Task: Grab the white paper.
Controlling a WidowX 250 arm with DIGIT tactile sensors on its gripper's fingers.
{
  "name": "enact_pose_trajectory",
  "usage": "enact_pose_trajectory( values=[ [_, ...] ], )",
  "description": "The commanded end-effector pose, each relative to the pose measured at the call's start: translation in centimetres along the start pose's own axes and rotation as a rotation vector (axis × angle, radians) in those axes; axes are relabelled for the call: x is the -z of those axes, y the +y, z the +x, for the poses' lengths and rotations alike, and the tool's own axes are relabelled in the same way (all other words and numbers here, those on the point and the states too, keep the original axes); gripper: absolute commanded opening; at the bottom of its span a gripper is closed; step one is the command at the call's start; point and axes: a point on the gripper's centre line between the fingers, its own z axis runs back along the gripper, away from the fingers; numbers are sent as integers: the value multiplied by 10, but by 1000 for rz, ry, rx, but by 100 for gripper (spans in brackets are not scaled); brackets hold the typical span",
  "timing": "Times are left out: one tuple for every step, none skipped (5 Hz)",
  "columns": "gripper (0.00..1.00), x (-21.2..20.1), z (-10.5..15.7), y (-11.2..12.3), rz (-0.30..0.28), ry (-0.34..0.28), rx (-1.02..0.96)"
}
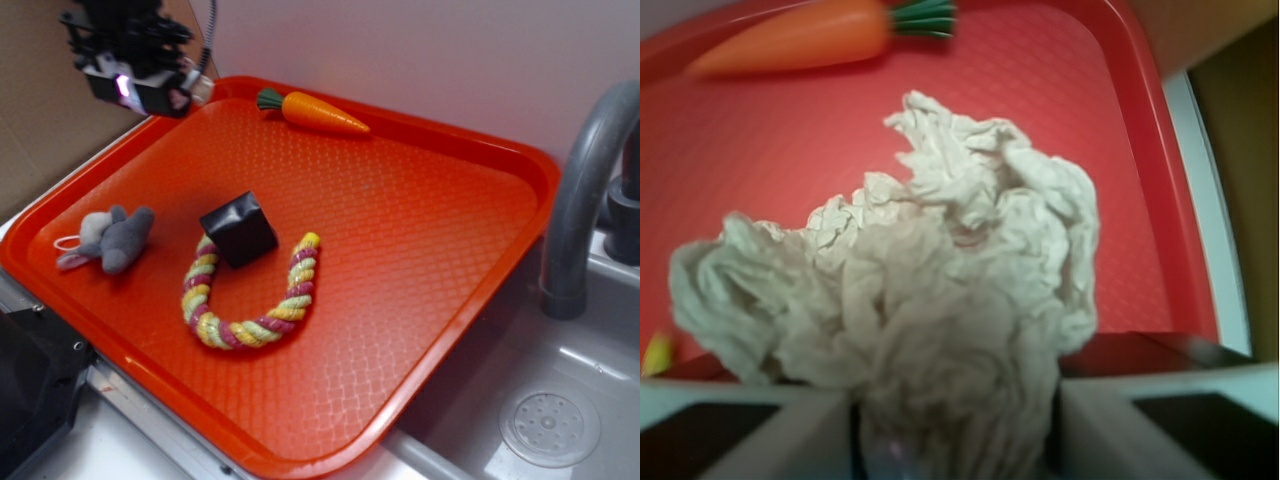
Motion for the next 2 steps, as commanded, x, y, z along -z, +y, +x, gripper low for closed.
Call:
enact_pose_trajectory(
  values=[
    [0, -67, -16, 13, -151, -53, -8],
    [0, -67, -10, 18, -180, -7, -30]
  ],
)
